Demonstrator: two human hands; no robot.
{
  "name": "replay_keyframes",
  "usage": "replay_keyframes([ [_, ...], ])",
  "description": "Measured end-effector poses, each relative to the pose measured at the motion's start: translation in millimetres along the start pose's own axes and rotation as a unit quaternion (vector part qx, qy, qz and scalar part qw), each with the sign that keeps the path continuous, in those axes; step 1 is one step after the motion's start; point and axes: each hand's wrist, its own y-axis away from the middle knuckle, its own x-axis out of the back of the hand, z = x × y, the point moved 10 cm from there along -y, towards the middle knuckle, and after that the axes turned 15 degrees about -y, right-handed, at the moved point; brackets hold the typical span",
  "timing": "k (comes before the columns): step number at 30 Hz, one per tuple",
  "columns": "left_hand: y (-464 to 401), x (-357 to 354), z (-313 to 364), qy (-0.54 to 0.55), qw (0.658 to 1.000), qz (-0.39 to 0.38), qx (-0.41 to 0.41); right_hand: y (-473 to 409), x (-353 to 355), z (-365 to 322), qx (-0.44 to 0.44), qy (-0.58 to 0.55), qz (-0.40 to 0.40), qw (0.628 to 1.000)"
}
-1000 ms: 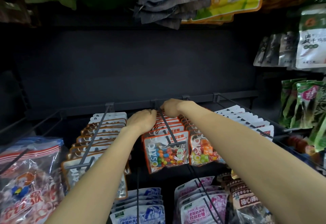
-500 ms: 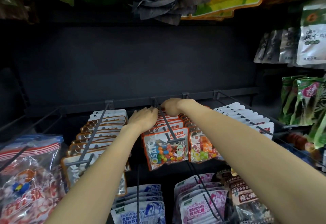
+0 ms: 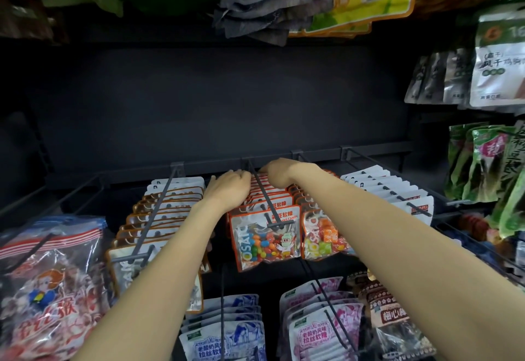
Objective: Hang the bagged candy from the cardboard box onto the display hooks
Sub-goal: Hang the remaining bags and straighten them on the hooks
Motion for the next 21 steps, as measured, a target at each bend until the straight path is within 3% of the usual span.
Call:
replay_keyframes([
  [10, 14.7, -29.4, -1.3, -0.040, 0.995, -0.090, -0.024, 33.7, -20.8, 8.1, -0.029, 0.031, -0.009, 0.999],
  [21, 14.8, -33.4, 0.2, -0.061, 0.994, -0.079, -0.034, 35.5, -25.9, 14.5, -0.031, -0.015, 0.015, 0.999],
])
